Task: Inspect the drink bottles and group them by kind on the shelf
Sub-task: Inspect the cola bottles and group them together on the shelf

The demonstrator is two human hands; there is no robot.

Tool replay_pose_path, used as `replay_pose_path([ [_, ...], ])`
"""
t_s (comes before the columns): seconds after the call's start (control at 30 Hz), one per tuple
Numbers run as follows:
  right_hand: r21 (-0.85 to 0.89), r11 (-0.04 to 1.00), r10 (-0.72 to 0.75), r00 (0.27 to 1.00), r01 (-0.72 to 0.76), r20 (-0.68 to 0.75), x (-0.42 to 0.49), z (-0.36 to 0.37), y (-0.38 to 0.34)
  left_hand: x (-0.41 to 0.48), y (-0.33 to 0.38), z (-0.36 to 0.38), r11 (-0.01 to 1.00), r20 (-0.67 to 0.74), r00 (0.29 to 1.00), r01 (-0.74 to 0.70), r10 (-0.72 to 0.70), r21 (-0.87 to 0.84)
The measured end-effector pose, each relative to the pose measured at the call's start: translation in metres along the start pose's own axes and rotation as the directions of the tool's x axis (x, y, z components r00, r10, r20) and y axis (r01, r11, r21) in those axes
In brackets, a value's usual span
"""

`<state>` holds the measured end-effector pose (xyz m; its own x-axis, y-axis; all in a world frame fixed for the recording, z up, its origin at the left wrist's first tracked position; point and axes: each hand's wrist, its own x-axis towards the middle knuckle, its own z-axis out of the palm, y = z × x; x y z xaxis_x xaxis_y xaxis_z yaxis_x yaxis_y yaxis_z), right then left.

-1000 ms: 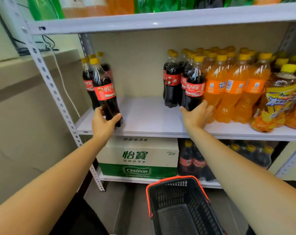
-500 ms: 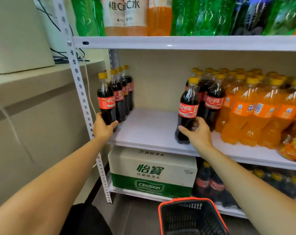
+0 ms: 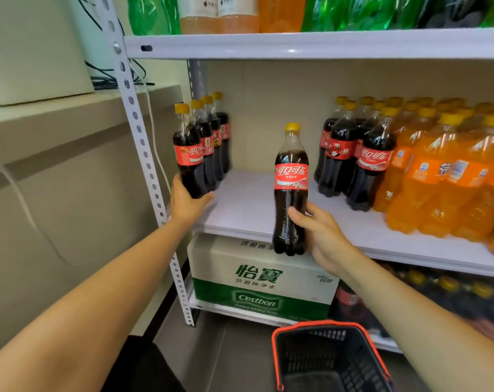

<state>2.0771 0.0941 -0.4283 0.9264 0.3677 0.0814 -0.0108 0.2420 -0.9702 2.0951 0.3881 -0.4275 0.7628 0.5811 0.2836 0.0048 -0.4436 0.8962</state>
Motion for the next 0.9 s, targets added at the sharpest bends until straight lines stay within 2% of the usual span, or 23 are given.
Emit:
replay_pose_path([
  [0.07, 0.05, 0.998, 0.024, 0.999, -0.025, 0.027, -0.01, 0.001, 0.0, -0.022, 0.008, 0.006, 1.0, -0.06, 0.998, 0.004, -0.003, 0.02],
  [0.13, 0.076, 0.996, 0.037, 0.998, -0.04, 0.041, -0.021, 0.002, -0.001, -0.05, 0.017, 0.013, 0.998, -0.063, 0.998, -0.017, 0.02, 0.055],
  [0.2, 0.097, 0.994, 0.049, 0.997, -0.055, 0.058, -0.031, 0.001, -0.002, -0.073, 0.028, 0.018, 0.998, 0.024, 0.998, -0.065, 0.064, 0.019],
  [0.3, 0.113, 0.991, 0.068, 0.995, -0.076, 0.073, -0.046, -0.003, -0.006, -0.1, 0.053, 0.021, 0.987, 0.194, 0.975, -0.081, 0.107, -0.14],
  [0.43, 0.065, 0.995, 0.066, 0.995, -0.071, 0.079, -0.063, -0.013, -0.013, -0.127, 0.087, 0.027, 0.951, 0.383, 0.917, 0.014, 0.11, -0.309],
  [0.53, 0.006, 0.999, 0.05, 0.996, -0.051, 0.074, -0.075, -0.022, -0.015, -0.147, 0.108, 0.035, 0.925, 0.496, 0.862, 0.096, 0.108, -0.368],
  [0.6, -0.048, 0.999, 0.024, 0.997, -0.021, 0.069, -0.082, -0.028, -0.011, -0.16, 0.115, 0.042, 0.913, 0.516, 0.849, 0.119, 0.11, -0.389],
  [0.8, -0.092, 0.996, -0.001, 1.0, 0.002, 0.012, -0.098, -0.038, 0.009, -0.184, 0.104, 0.062, 0.906, 0.444, 0.891, 0.109, 0.093, -0.409],
  [0.9, -0.086, 0.996, 0.012, 0.999, -0.015, -0.034, -0.103, -0.038, 0.011, -0.183, 0.097, 0.063, 0.885, 0.484, 0.871, 0.161, 0.08, -0.437],
])
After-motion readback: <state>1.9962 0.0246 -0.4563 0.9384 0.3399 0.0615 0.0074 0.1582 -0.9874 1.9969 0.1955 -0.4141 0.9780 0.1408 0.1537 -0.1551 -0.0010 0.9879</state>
